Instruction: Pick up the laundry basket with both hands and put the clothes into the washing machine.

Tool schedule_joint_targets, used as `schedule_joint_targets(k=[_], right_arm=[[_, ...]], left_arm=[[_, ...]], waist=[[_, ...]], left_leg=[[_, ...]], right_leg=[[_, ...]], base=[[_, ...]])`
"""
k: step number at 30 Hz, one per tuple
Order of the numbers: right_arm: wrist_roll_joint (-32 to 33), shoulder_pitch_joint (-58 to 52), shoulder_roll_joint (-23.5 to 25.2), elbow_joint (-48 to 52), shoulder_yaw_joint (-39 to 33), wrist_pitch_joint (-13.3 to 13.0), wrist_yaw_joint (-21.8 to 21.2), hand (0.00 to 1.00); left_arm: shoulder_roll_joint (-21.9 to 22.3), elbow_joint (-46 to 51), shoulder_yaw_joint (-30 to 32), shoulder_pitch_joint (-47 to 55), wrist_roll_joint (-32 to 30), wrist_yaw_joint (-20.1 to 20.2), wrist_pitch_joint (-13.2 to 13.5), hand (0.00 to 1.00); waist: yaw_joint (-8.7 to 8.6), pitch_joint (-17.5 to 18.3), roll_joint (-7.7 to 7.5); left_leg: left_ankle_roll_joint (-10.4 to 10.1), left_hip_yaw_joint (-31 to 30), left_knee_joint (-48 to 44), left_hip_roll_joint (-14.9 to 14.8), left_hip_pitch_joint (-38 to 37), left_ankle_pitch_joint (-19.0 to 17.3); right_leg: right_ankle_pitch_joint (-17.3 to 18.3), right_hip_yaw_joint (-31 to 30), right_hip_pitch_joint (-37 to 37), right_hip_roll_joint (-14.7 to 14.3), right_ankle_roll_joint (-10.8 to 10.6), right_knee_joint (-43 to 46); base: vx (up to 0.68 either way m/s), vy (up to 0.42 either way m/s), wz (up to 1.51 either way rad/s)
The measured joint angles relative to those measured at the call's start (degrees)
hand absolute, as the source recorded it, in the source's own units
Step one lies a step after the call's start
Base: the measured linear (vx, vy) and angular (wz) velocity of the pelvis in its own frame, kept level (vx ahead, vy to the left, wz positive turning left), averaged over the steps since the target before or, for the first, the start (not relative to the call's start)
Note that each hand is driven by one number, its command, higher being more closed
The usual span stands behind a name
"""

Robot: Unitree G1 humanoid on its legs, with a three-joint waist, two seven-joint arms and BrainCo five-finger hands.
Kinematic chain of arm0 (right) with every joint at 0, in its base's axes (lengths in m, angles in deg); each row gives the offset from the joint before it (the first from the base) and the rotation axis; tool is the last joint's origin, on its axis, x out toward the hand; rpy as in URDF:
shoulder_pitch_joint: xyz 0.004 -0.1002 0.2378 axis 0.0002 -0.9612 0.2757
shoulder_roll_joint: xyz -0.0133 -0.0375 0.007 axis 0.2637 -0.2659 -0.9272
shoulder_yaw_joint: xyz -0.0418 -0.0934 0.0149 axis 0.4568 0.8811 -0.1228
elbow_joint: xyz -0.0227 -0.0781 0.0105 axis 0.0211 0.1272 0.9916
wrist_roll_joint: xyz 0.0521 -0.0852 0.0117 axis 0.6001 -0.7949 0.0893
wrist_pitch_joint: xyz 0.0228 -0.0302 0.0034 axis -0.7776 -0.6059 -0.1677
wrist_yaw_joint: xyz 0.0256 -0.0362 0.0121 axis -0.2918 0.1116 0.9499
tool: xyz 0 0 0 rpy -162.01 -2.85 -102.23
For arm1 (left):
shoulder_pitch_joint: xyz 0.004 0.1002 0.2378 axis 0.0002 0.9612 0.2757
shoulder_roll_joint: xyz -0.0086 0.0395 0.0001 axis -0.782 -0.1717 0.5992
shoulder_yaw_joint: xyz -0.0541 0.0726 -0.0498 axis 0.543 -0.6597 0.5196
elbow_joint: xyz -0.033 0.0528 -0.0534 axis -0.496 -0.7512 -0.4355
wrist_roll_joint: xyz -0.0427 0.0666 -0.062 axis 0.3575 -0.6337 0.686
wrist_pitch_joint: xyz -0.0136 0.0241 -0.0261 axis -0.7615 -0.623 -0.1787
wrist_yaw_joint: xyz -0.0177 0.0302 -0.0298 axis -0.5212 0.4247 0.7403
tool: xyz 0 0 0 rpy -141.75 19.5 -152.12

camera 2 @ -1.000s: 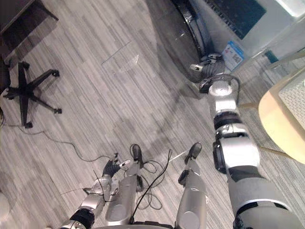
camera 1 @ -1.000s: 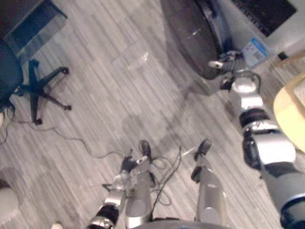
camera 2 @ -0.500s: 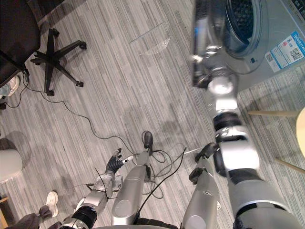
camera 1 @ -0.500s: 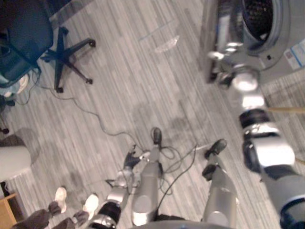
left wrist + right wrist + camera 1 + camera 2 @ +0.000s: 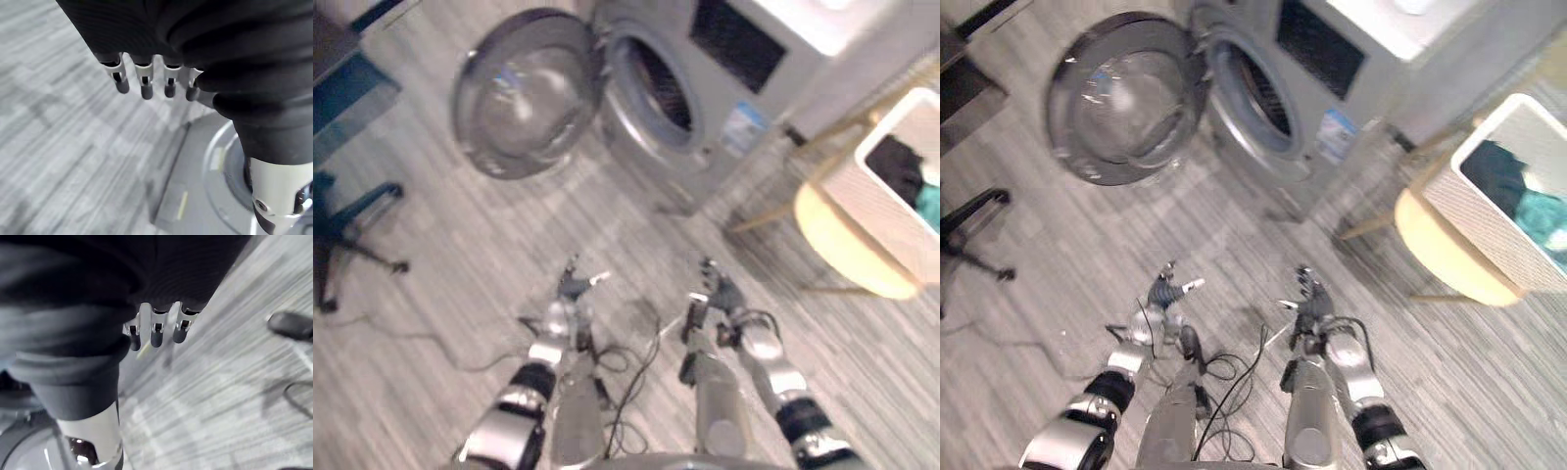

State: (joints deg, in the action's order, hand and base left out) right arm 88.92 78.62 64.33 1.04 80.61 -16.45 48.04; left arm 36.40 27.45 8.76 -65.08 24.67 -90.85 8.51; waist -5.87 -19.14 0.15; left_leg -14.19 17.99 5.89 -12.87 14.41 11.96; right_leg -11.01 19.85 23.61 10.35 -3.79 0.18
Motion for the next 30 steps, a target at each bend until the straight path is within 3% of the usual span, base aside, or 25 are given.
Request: schedule_joint_targets(k=[2, 4, 7, 11, 15, 17, 26, 30], right_arm=[[0.09, -2.74, -0.67, -0.02, -0.35, 0.01, -0.49, 0.0], [0.09, -5.0, -0.44, -0.04, -0.87, 0.03, -1.7, 0.0], [0.96, -7.21, 0.2, -0.03, -1.83, 0.05, -3.41, 0.0], [2.77, -9.33, 1.3, 0.05, -2.71, 0.1, -4.13, 0.0], [4.63, -11.25, 3.4, 1.59, -2.66, 0.13, -4.99, 0.0], [5.16, -11.26, 4.18, 1.72, -2.67, 0.09, -4.98, 0.0], [6.97, -13.73, 6.26, 3.18, -4.36, -0.15, -4.56, 0.0], [8.71, -14.82, 6.33, 3.26, -4.78, -0.53, -4.69, 0.0]], left_arm=[[-0.4, -1.8, 0.14, -2.81, 0.8, -0.15, 0.14, 0.0], [-1.13, -6.59, 2.39, -6.8, 3.1, -0.15, 0.02, 0.0], [-3.36, -12.68, 4.7, -11.91, 7.05, 0.15, -0.32, 0.0], [-11.55, -17.73, 7.33, -18.84, 13.65, 0.81, -1.34, 0.0], [-17.75, -17.71, 11.21, -24.97, 16.85, 1.36, -1.37, 0.0], [-19.17, -17.68, 11.62, -26.44, 17.67, 1.28, -1.39, 0.0], [-22.34, -17.14, 15.32, -32.78, 20.84, -1.86, -1.91, 0.0], [-25.16, -16.81, 15.29, -36.32, 20.71, -2.72, -1.92, 0.0]], waist=[[-0.32, 0.22, -0.37], [-2.48, 0.25, -0.43], [-3.41, 0.55, -1.17], [-5.99, 0.74, -2.74], [-5.94, 1.01, -5.74], [-5.96, 0.88, -6.45], [-4.48, 0.0, -8.92], [-4.03, -0.11, -9.15]], left_leg=[[-0.3, 1.47, 0.0, -0.75, -0.7, -0.23], [-0.42, 2.85, 0.0, -1.85, -1.0, -0.31], [-0.56, 5.09, 0.0, -2.19, -1.33, -0.27], [-0.71, 6.9, 0.0, -2.26, -1.26, -0.49], [-0.75, 8.92, -0.01, -2.32, -1.05, -0.59], [-0.75, 9.1, -0.01, -2.31, -0.68, -0.64], [-0.71, 7.45, -0.03, -2.56, 3.14, -0.57], [-0.51, 4.98, -0.39, -2.95, 5.03, -0.34]], right_leg=[[-0.14, -1.13, 0.39, -0.81, 0.2, -0.14], [-0.14, -1.86, 0.95, -2.11, 0.21, -0.23], [-0.49, -3.79, 2.27, -3.07, 0.64, -0.16], [-1.62, -5.49, 3.39, -3.91, 2.21, -0.54], [-2.78, -7.29, 4.3, -4.51, 2.67, -1.92], [-3.26, -7.52, 4.45, -4.48, 2.49, -2.72], [-3.81, -6.11, 6.28, -4.34, 2.7, -3.46], [-3.85, -5.1, 6.58, -4.23, 2.73, -3.58]], base=[[-0.01, -0.033, -0.48], [0.0, -0.042, -0.37], [0.01, -0.002, -0.39], [0.03, 0.029, -0.22], [0.03, 0.059, -0.2], [0.01, 0.059, -0.08], [-0.02, 0.076, 0.07], [0.0, 0.08, 0.3]])
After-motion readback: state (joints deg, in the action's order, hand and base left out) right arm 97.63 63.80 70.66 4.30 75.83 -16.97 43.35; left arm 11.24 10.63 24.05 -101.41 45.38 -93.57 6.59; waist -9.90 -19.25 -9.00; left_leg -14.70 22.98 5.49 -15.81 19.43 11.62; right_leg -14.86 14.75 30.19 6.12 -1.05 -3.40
